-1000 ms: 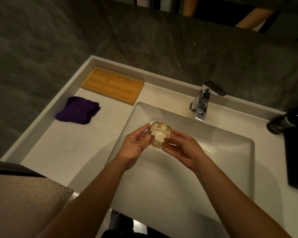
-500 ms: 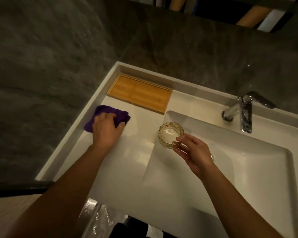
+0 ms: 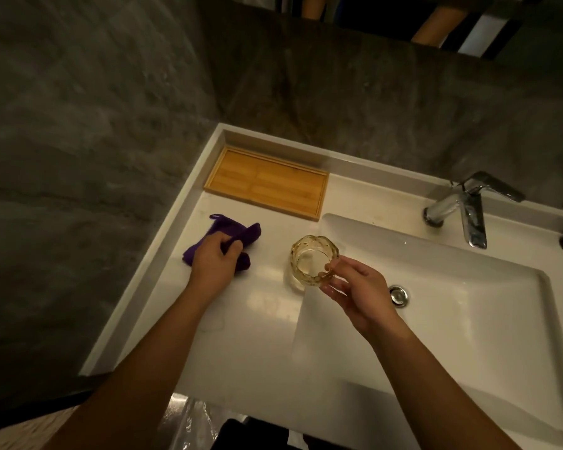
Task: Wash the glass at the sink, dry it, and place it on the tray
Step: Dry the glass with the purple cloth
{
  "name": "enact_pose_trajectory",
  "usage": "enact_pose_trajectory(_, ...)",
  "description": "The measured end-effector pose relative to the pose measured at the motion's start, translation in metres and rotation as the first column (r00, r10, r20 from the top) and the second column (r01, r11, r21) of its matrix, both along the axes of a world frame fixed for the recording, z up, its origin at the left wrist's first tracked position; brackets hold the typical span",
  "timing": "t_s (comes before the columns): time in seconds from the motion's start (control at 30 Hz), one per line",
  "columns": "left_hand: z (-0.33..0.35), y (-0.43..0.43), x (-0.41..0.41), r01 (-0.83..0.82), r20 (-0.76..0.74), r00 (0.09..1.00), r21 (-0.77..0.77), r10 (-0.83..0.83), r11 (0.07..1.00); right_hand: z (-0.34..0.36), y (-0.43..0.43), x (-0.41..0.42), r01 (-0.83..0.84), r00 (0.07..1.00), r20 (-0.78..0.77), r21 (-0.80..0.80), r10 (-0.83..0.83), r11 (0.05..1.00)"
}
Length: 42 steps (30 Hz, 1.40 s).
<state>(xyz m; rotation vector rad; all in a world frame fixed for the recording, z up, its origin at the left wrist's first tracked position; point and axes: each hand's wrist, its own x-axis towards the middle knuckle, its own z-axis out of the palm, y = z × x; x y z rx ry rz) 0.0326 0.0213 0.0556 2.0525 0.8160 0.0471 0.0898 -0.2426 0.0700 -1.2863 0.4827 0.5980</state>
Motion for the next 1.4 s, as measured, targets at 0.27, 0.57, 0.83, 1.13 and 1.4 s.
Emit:
enact_pose_trajectory(0.27,0.034,-0.044,-0.013,0.032,0.253,0.965,-0.392,0.074,0.919,0.02,0.01,0.003,-0.029,0.999,0.034,-0.085,0.032,0.996)
enact_pose_trajectory(0.57,0.046,-0.082,-0.01,0.512,0.397,0.807,-0.104,-0.436,0.853,0.057,-0.013,0.014,0.027,0.999,0.043,-0.075,-0.023,0.997)
enact_pose_trajectory(0.83,0.062,-0.087,0.019,0.758,0.158,0.448,0.454,-0.88,0.468,0.072,-0.027,0.014,-0.019,1.0,-0.004,-0.061,0.018,0.998)
enact_pose_trajectory(1.13,0.068,-0.128,0.032,0.282,0.617,0.546,0.501,-0.566,0.818,0.093,-0.015,0.002,-0.048,0.99,0.133,0.012,0.046,0.999)
enact_pose_trajectory(1.4,0.086,-0.149,0.035,0.221,0.71,0.604,0.287,-0.362,0.932,0.088,-0.001,-0.014,-0.054,0.898,0.412,-0.243,0.153,0.969)
